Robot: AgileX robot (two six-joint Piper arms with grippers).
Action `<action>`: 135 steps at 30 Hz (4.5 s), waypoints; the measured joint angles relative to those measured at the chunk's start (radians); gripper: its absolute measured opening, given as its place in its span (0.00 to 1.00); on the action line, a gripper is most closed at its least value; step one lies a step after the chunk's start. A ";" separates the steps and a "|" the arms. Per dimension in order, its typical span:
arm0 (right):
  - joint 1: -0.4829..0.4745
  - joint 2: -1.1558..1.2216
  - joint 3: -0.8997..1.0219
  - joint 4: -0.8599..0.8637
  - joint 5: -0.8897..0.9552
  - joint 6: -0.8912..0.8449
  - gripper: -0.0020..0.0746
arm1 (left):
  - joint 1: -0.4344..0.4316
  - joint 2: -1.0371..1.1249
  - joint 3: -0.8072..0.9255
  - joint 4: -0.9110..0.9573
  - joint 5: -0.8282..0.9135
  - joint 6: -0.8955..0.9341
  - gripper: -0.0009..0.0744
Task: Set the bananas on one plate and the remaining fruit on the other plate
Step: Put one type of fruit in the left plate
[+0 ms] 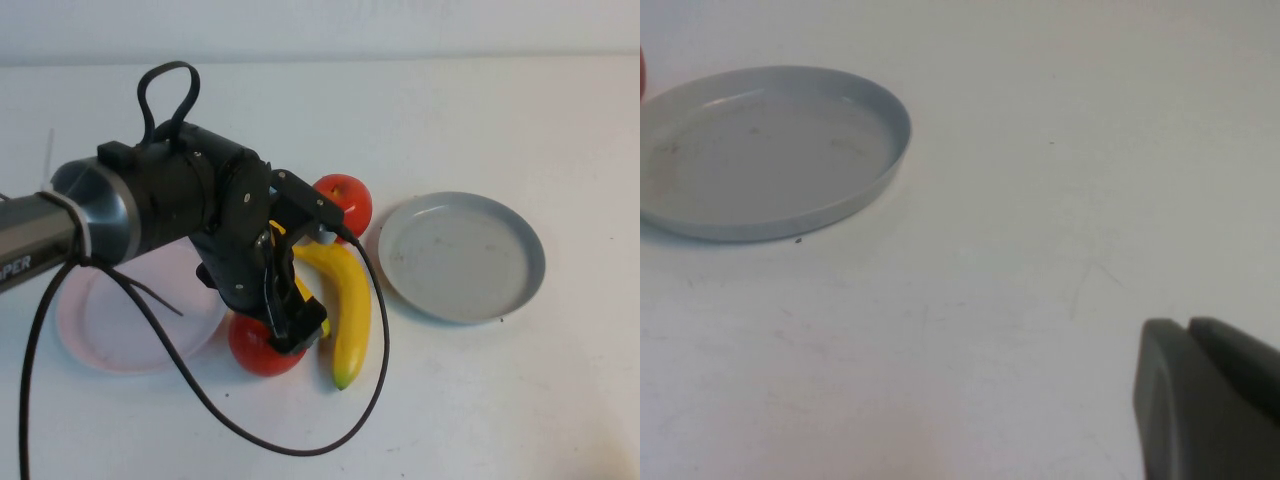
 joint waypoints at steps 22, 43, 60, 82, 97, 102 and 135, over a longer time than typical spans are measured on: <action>0.000 0.000 0.000 0.000 0.000 0.000 0.00 | 0.103 -0.119 -0.039 0.071 0.097 -0.062 0.80; 0.000 0.000 0.000 0.000 0.000 0.000 0.00 | 0.334 -0.029 -0.039 0.188 0.109 -0.173 0.90; 0.000 0.000 0.000 0.000 0.000 0.000 0.00 | 0.296 -0.093 -0.039 0.097 0.166 -0.236 0.90; 0.000 0.000 0.000 0.025 0.000 0.000 0.00 | 0.268 -0.007 -0.059 0.192 -0.049 -0.286 0.90; 0.000 0.000 0.000 0.028 0.000 0.000 0.00 | 0.325 0.028 -0.049 0.097 -0.060 -0.197 0.90; 0.000 0.000 0.000 0.028 0.000 0.000 0.00 | 0.325 0.005 -0.011 0.099 0.023 -0.208 0.90; 0.000 0.000 0.000 0.030 0.000 0.000 0.00 | 0.195 -0.035 -0.188 -0.304 -0.030 0.148 0.90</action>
